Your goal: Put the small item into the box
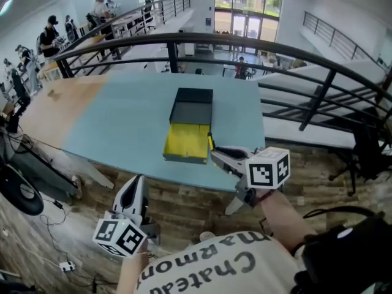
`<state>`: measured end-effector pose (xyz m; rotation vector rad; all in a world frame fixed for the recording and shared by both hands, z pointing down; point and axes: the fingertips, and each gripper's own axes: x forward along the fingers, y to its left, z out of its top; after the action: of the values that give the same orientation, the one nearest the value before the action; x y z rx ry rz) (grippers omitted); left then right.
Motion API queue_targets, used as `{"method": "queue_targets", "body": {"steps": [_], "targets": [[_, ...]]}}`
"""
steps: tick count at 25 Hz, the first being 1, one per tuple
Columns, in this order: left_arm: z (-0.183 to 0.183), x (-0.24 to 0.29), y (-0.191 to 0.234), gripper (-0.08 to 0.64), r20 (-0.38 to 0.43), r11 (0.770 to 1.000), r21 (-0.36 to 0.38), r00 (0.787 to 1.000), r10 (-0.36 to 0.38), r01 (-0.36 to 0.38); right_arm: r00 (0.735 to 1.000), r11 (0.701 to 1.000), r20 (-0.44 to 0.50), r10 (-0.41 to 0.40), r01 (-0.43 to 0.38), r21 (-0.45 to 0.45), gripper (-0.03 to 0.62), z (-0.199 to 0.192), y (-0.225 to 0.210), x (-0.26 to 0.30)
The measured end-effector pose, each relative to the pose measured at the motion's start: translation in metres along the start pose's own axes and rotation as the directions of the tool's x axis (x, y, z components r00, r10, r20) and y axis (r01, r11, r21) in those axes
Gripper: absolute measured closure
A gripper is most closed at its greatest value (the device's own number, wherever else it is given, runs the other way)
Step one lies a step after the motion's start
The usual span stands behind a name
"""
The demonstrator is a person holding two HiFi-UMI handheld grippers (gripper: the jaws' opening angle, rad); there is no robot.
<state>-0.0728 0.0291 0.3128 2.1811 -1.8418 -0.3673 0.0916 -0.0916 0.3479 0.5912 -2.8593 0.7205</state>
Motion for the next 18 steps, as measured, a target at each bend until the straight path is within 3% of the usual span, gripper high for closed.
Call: {"method": "queue_targets", "body": {"steps": [12,18], "targets": [[-0.004,0.051,0.016,0.557,0.005,0.999,0.0,0.999,0.041,-0.041,0.996,0.996,-0.052,0.078,-0.08,-0.034,0.511,0.019,-0.039,0.051],[-0.01,0.06,0.019,0.557,-0.05,0.999,0.005,0.998,0.049,-0.048,0.99,0.993,-0.086,0.115,-0.116,-0.005,0.511,0.012,-0.04,0.068]]}}
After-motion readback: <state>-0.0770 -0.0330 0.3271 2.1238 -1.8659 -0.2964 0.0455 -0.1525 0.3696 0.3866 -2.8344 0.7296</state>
